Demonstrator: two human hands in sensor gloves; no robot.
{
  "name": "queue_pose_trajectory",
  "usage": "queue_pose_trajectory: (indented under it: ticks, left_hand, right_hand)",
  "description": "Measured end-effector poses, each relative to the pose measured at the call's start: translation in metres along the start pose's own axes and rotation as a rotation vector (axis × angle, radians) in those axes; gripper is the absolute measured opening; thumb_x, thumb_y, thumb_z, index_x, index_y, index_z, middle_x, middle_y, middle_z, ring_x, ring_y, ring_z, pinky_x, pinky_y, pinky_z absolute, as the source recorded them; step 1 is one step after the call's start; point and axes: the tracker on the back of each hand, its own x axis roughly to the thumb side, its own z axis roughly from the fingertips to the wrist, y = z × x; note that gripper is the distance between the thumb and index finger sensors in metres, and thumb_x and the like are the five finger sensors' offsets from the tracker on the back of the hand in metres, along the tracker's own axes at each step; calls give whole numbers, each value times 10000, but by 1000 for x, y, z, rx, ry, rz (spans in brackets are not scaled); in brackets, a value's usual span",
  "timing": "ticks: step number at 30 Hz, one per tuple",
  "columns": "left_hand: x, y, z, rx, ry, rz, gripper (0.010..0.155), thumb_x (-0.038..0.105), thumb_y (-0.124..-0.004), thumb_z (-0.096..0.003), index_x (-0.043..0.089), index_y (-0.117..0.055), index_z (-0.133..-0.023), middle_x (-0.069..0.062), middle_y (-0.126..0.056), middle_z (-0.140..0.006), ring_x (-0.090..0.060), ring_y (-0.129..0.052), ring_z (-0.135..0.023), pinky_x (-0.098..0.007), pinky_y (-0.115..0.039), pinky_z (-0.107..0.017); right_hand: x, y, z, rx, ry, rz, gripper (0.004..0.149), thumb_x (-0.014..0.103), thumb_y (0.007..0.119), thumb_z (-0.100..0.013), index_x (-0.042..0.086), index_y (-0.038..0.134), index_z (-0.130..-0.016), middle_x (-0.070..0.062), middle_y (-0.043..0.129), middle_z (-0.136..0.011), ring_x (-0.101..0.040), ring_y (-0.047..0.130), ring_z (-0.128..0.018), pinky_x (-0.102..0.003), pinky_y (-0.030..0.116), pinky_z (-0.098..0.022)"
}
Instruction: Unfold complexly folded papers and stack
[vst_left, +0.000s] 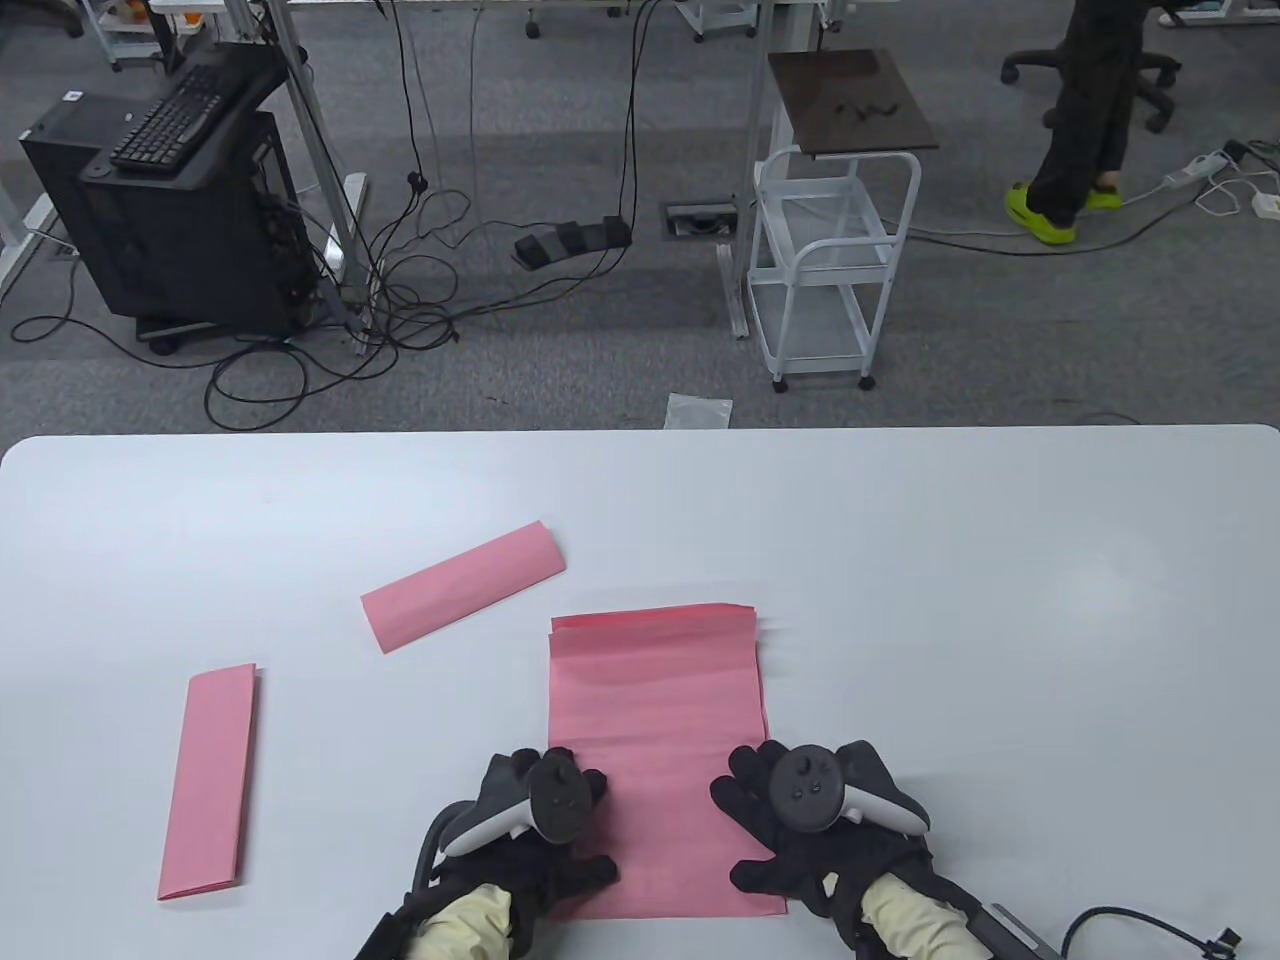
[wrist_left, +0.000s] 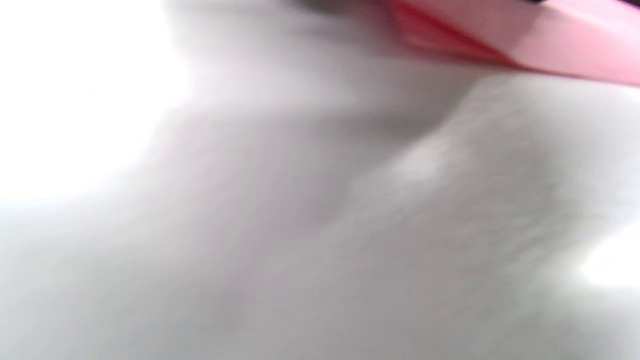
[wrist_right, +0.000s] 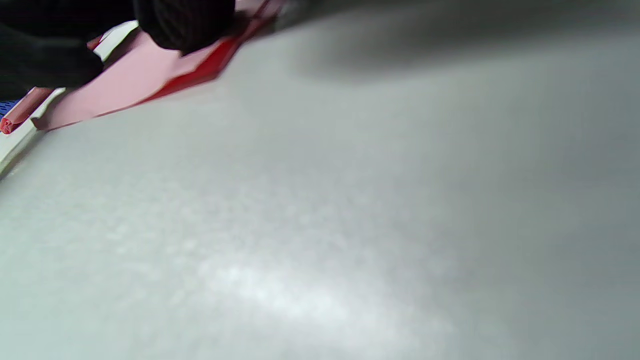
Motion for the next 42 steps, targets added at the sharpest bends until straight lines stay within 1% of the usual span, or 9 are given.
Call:
queue_pose_trajectory:
  ticks: [8, 13, 19, 22, 26, 29, 36, 39, 42]
  left_hand:
    - [55, -18, -18, -46, -142, -84, 812, 597, -555, -549, 321, 15, -1058, 27, 204, -1079, -336, 252, -950, -562, 110, -647]
    - [23, -19, -7, -88, -78, -53, 820, 623, -552, -519, 393, 62, -1012, 142, 237, -1044, -306, 265, -953, -557, 123, -644]
    - [-46, -17, 23, -119, 56, 34, 866, 621, -613, -481, 447, 69, -986, 205, 246, -1025, -293, 276, -950, -559, 128, -640]
    - [-55, -17, 26, -131, 68, 52, 881, 616, -632, -472, 460, 71, -979, 212, 255, -1016, -285, 286, -943, -558, 130, -641]
    - [-45, -6, 27, -140, 52, -2, 891, 561, -676, -505, 390, 32, -1019, 108, 210, -1057, -321, 234, -965, -561, 110, -647]
    - [-29, 7, 27, -57, -2, -26, 883, 567, -675, -516, 353, -2, -1045, 49, 195, -1072, -348, 201, -982, -573, 92, -656]
    - [47, 2, -22, -133, -183, -218, 784, 565, -584, -544, 393, -3, -1041, 104, 198, -1071, -305, 209, -989, -563, 89, -669]
    - [47, 1, -37, -143, -157, -182, 783, 624, -535, -518, 433, 58, -994, 154, 235, -1032, -268, 234, -981, -558, 102, -667]
    - [25, 13, -42, -77, -71, -131, 727, 612, -495, -534, 446, 34, -1004, 195, 195, -1053, -188, 194, -1022, -566, 93, -679]
  right_hand:
    - [0, 0, 0, 10, -1, -5, 742, 537, 648, -501, 452, 152, -1047, 202, -68, -1113, -82, -172, -994, -484, -155, -656]
    - [0, 0, 0, 12, 2, -8, 740, 540, 646, -501, 458, 152, -1045, 211, -70, -1110, -75, -175, -993, -477, -158, -656]
    - [-1, 0, 0, 15, 3, -9, 739, 542, 645, -501, 463, 148, -1042, 216, -75, -1108, -69, -179, -990, -473, -161, -654]
    - [-1, 0, 0, 15, 3, -9, 739, 542, 644, -500, 465, 146, -1041, 218, -76, -1106, -67, -180, -989, -471, -162, -653]
    - [-1, 0, 1, 19, 5, -10, 740, 544, 643, -499, 466, 143, -1040, 220, -81, -1104, -65, -184, -987, -470, -165, -651]
    - [-1, 0, 1, 20, 5, -11, 739, 542, 643, -500, 466, 142, -1039, 219, -82, -1103, -66, -185, -986, -469, -167, -649]
    - [-1, 0, 0, 25, 5, -16, 740, 543, 642, -500, 468, 139, -1038, 225, -89, -1100, -61, -191, -983, -464, -172, -646]
    - [-1, 0, 0, 26, 4, -17, 741, 543, 643, -501, 467, 139, -1038, 226, -87, -1100, -60, -192, -982, -462, -173, -645]
    - [-1, 0, 0, 28, 3, -19, 740, 541, 642, -502, 469, 137, -1038, 225, -90, -1100, -60, -192, -982, -461, -175, -645]
